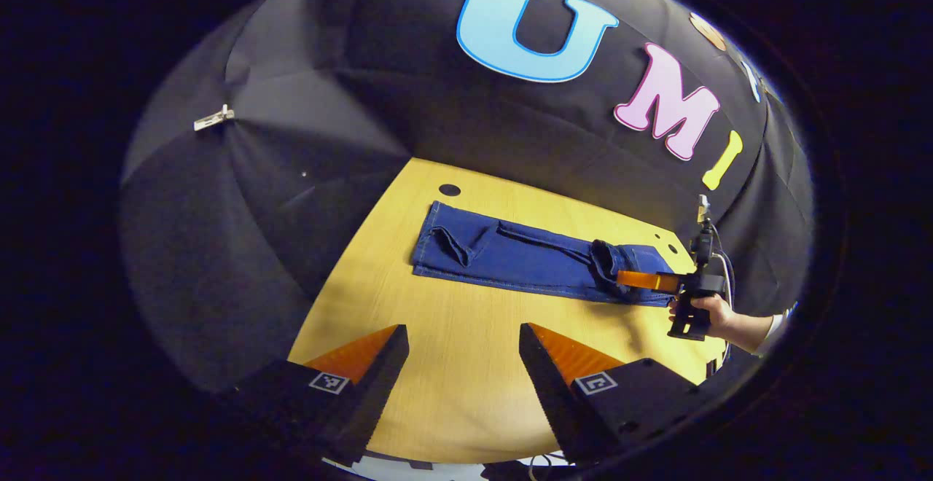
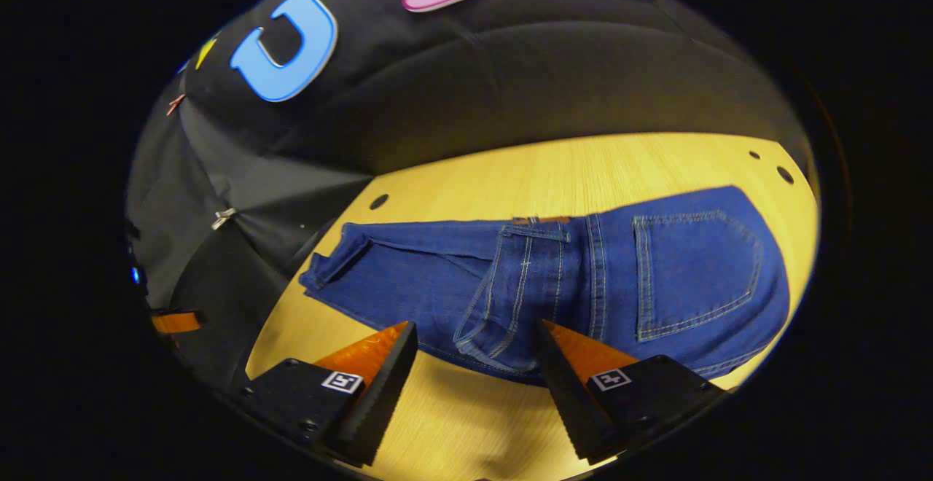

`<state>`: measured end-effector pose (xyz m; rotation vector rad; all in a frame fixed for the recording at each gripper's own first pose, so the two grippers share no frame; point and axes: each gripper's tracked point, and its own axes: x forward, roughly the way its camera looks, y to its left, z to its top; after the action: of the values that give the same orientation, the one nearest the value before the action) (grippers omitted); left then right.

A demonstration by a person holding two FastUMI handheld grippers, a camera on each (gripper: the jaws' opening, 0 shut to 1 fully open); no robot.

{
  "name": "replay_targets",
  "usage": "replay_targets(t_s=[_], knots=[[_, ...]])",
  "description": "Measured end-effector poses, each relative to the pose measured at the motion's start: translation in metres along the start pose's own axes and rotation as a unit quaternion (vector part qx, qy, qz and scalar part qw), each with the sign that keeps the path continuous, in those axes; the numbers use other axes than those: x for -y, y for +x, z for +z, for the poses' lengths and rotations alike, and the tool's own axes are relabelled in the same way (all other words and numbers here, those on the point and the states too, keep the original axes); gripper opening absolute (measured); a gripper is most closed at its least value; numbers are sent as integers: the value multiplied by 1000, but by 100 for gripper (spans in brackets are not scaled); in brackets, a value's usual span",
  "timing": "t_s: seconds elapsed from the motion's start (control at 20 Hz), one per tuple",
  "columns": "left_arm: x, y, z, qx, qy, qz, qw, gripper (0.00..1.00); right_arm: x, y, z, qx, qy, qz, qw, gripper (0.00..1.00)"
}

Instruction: Grasp the waist and the cuffs of the jeans and fold them to make the two legs overlap; first hold the waist and fold one-third of the jeans toward the cuffs, then hold the cuffs and fold the remaining one-third in the same direction to finish folding.

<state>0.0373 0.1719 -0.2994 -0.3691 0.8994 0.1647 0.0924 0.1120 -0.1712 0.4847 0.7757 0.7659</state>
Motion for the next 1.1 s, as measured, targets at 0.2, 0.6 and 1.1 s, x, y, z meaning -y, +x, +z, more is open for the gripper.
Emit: replay_targets(t_s=[0.2,0.6,1.1], knots=[[-1,79,25,-79,22,11,997,96,-2,-74,28,41,-21,32,998,98],[-67,182,52,-197,65,119,971,96,104,-175,11,68,56,-63,994,97],[-74,203,30,-274,98,143,946,89,147,-194,-13,46,87,-99,990,97]])
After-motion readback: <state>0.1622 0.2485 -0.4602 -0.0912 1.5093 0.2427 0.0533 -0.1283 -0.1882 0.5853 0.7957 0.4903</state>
